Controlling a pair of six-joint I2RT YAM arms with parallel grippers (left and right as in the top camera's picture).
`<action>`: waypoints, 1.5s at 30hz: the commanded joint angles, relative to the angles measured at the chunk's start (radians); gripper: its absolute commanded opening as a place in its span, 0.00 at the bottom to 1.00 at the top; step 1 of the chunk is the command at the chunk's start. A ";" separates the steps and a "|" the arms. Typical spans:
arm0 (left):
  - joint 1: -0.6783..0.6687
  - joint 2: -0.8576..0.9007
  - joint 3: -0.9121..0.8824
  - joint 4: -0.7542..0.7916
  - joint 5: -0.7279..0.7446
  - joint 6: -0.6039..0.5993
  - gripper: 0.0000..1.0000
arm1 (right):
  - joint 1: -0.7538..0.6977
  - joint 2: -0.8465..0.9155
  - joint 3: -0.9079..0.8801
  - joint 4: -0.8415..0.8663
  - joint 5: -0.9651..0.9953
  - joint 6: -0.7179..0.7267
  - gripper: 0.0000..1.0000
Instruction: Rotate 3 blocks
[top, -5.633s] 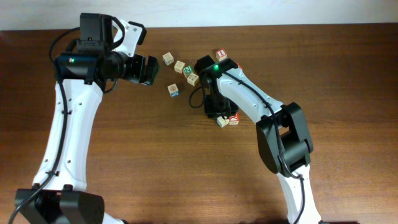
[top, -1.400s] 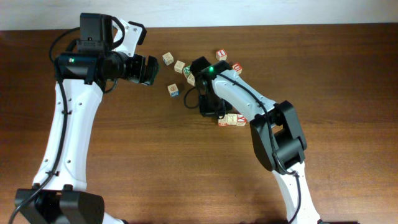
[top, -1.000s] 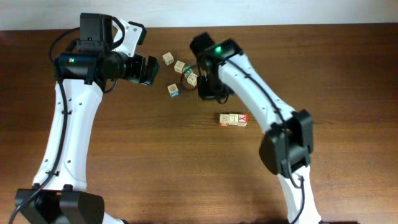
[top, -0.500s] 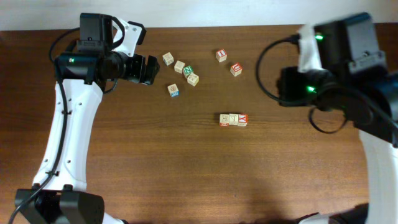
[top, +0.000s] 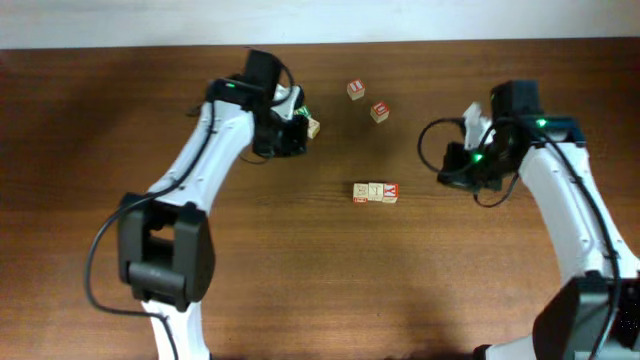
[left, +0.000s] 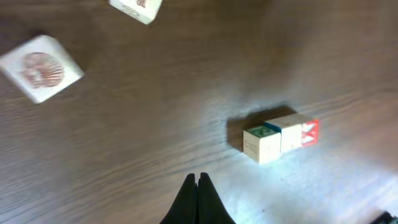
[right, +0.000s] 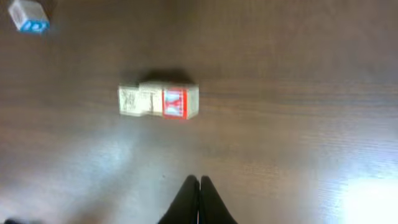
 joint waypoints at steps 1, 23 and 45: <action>-0.051 0.060 0.010 0.006 -0.026 -0.054 0.00 | -0.012 0.047 -0.105 0.099 -0.112 -0.042 0.04; -0.091 0.136 0.008 0.026 -0.005 -0.186 0.00 | 0.037 0.343 -0.120 0.356 -0.284 0.035 0.04; -0.022 0.136 -0.031 -0.027 0.203 0.092 0.00 | 0.153 0.349 -0.122 0.433 -0.205 0.206 0.04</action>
